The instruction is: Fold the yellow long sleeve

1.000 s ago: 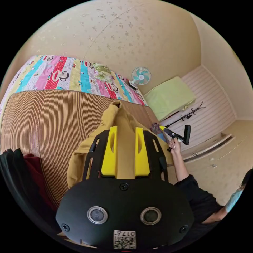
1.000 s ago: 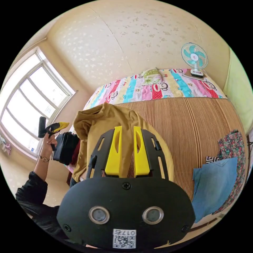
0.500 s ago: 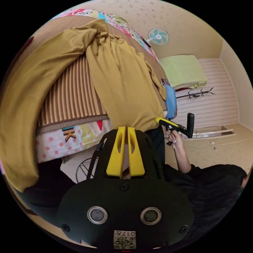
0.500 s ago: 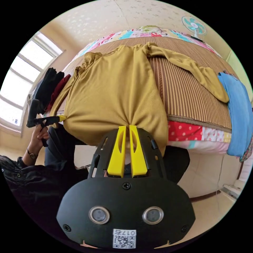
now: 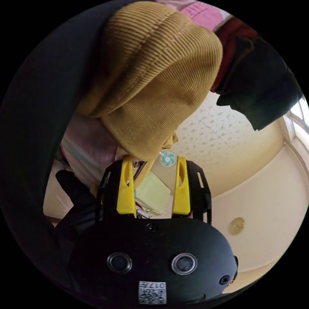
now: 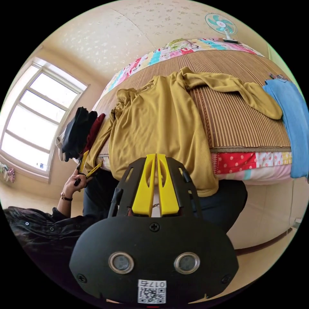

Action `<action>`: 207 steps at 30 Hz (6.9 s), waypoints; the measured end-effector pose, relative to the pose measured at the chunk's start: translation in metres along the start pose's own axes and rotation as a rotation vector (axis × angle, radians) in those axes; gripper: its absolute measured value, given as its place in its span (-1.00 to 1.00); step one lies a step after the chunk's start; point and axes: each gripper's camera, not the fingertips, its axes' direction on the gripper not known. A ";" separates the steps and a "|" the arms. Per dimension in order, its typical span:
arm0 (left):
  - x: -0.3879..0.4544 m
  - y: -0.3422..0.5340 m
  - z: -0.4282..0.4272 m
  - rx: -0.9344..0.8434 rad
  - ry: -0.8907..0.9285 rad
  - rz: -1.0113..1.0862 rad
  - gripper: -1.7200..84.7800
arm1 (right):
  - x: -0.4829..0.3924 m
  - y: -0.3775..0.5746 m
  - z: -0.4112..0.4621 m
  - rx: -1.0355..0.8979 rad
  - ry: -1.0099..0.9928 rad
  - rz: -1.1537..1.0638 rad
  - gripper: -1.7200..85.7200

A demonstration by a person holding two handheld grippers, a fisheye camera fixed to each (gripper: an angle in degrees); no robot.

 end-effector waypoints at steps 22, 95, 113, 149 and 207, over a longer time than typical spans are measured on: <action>0.307 0.189 0.166 0.323 -0.509 1.516 -0.87 | -0.057 -0.096 0.125 -0.257 -0.455 -0.276 -0.95; 0.103 0.050 0.116 -0.434 -0.936 1.025 -0.86 | 0.036 -0.014 -0.011 -0.030 -0.258 0.150 -0.85; 0.175 0.133 -0.058 -0.546 -0.036 0.785 -0.90 | 0.062 0.055 -0.229 0.195 -0.822 -0.030 -0.89; 0.154 0.078 0.269 -0.357 -1.266 1.142 -0.77 | -0.032 -0.147 0.010 0.074 0.146 -0.154 -0.84; 0.062 0.049 0.035 -0.157 -0.339 0.635 -0.85 | -0.163 -0.030 0.101 0.051 0.183 -0.377 -0.92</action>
